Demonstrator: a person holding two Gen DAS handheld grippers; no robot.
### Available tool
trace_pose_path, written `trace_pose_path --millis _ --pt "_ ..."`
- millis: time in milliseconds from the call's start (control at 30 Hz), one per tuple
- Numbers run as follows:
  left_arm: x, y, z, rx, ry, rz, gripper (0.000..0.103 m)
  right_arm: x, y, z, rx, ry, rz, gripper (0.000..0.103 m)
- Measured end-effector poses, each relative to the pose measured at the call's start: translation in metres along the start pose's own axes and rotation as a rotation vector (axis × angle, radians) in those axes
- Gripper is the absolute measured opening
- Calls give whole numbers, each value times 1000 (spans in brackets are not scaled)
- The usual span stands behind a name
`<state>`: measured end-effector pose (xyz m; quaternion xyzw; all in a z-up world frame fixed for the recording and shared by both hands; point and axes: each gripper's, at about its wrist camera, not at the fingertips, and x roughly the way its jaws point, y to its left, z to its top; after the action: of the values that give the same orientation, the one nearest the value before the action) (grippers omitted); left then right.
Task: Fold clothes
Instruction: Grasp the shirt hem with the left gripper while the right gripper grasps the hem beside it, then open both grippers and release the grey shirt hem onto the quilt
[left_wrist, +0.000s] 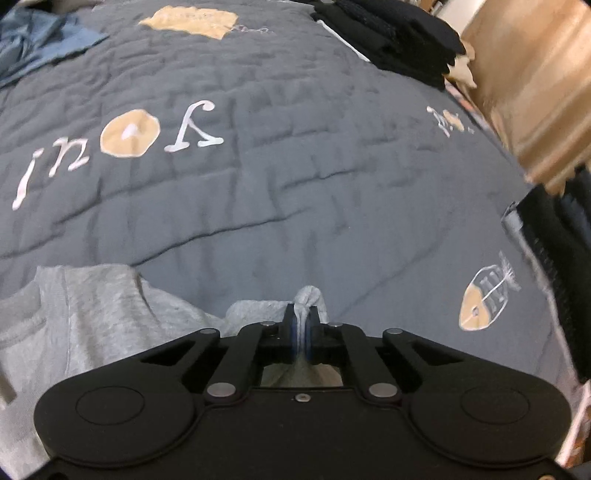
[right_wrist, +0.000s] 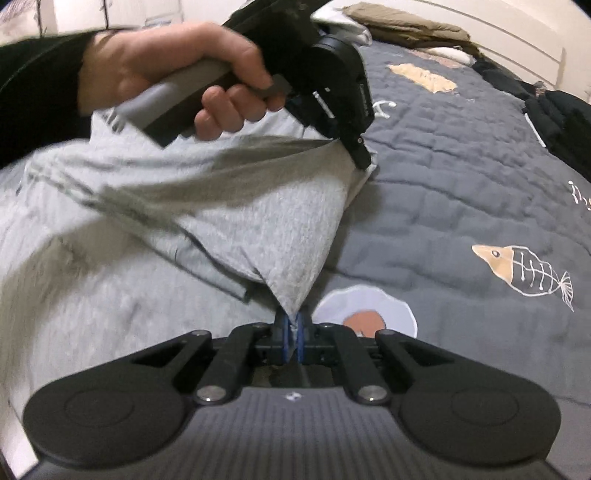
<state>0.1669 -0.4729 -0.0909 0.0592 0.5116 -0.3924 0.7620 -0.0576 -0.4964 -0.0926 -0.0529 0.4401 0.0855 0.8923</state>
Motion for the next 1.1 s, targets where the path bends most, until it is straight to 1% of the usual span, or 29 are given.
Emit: trace_pose_path --millis 67,167,200,267,300,333,400,433,467,533,600,700,767,900,1000,1100 --pt "4 -2 0 12 15 7 9 -1 1 -4 -24 18 1 4" --pt "9 -5 0 29 37 19 10 0 5 -7 -68 30 -12 5" --pt "3 -4 1 18 31 16 12 -1 3 -6 -61 27 -14 5" --pt "-18 -1 -1 14 -6 12 26 -9 -1 -2 -31 1 -17 8" --pt "-29 1 -2 14 -25 14 44 -15 -4 0 -14 -16 -19 8" --pt "-42 3 -3 17 -49 24 52 -20 -7 2 11 -32 -15 11" --pt "-72 10 -10 38 -99 28 52 -31 -17 7 96 -76 5 18" --pt "-87 13 -13 48 -119 32 52 -37 -22 9 140 -103 12 25" --pt "-104 20 -20 42 -140 38 52 -43 -27 11 183 -129 20 37" --pt "-135 34 -33 19 -180 44 52 -54 -37 15 271 -182 33 43" --pt "-164 50 -54 -23 -210 52 52 -59 -45 18 362 -232 45 45" --pt "-201 73 -93 -87 -251 65 52 -57 -47 25 458 -273 49 46" --pt "-222 87 -117 -135 -280 88 52 -52 -42 31 482 -282 53 46" --pt "-258 120 -166 -237 -330 170 52 -42 -27 44 515 -296 58 46" --pt "-277 147 -198 -323 -356 238 52 -33 -14 53 522 -300 74 46" --pt "-294 174 -227 -391 -364 268 52 -24 1 61 509 -303 62 47"
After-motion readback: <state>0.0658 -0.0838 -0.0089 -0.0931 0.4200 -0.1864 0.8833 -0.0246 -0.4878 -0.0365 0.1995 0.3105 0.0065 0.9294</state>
